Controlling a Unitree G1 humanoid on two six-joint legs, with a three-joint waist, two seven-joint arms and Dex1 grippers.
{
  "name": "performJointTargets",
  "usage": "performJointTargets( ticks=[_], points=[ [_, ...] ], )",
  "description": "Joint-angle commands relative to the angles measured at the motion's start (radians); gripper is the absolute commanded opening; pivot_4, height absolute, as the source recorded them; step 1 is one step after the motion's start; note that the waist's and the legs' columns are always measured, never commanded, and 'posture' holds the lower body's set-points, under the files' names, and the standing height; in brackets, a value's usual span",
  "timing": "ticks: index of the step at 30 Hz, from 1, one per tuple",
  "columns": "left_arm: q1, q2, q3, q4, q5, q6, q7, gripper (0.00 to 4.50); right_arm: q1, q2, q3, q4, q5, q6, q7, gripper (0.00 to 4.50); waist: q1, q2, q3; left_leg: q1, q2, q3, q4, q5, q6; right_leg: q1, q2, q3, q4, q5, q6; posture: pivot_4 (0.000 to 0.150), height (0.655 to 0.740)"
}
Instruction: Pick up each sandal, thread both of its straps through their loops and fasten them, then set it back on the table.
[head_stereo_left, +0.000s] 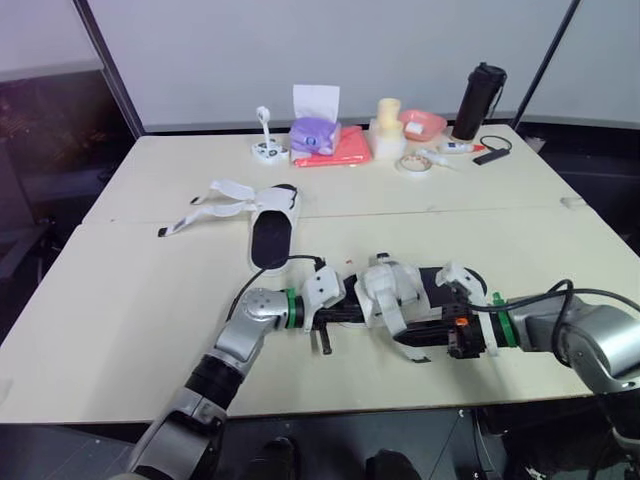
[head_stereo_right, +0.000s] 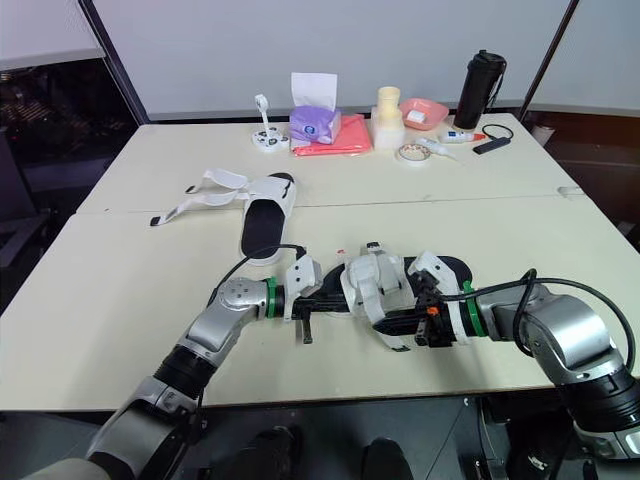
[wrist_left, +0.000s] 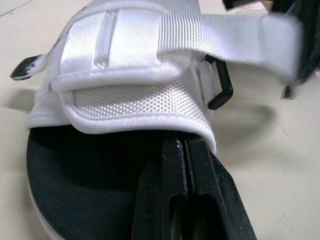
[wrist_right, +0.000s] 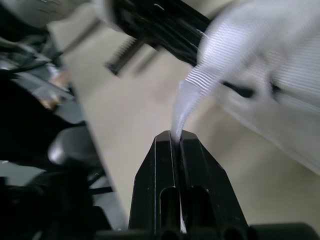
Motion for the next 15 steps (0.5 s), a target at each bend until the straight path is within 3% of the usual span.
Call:
performJointTargets(
  ticks=[1, 7, 15],
  points=[
    [0.003, -0.002, -0.019, 0.01, 0.004, 0.001, -0.011, 0.0, -0.138, 0.062, -0.066, 0.029, 0.078, 0.069, -0.051, 0.09, -0.002, 0.0, 0.0, 0.0, 0.0, 0.0, 0.0, 0.0, 0.0, 0.0, 0.0, 0.0, 0.0, 0.0, 0.0, 0.15, 0.74],
    [0.002, -0.003, -0.02, 0.015, 0.009, -0.008, -0.006, 0.0, -0.308, 0.179, -0.029, 0.203, 0.054, 0.114, -0.111, 0.09, 0.003, 0.0, 0.0, 0.0, 0.0, -0.001, 0.0, 0.0, 0.0, 0.0, 0.0, 0.0, 0.0, 0.0, 0.0, 0.15, 0.74],
    [0.013, 0.005, -0.017, -0.006, 0.008, -0.003, 0.007, 0.0, -0.353, 0.195, 0.046, 0.329, -0.011, 0.072, -0.062, 0.09, -0.001, 0.0, 0.0, 0.0, -0.001, 0.0, 0.0, 0.0, 0.001, -0.001, 0.0, 0.0, 0.0, 0.0, 0.0, 0.15, 0.74]
  ],
)
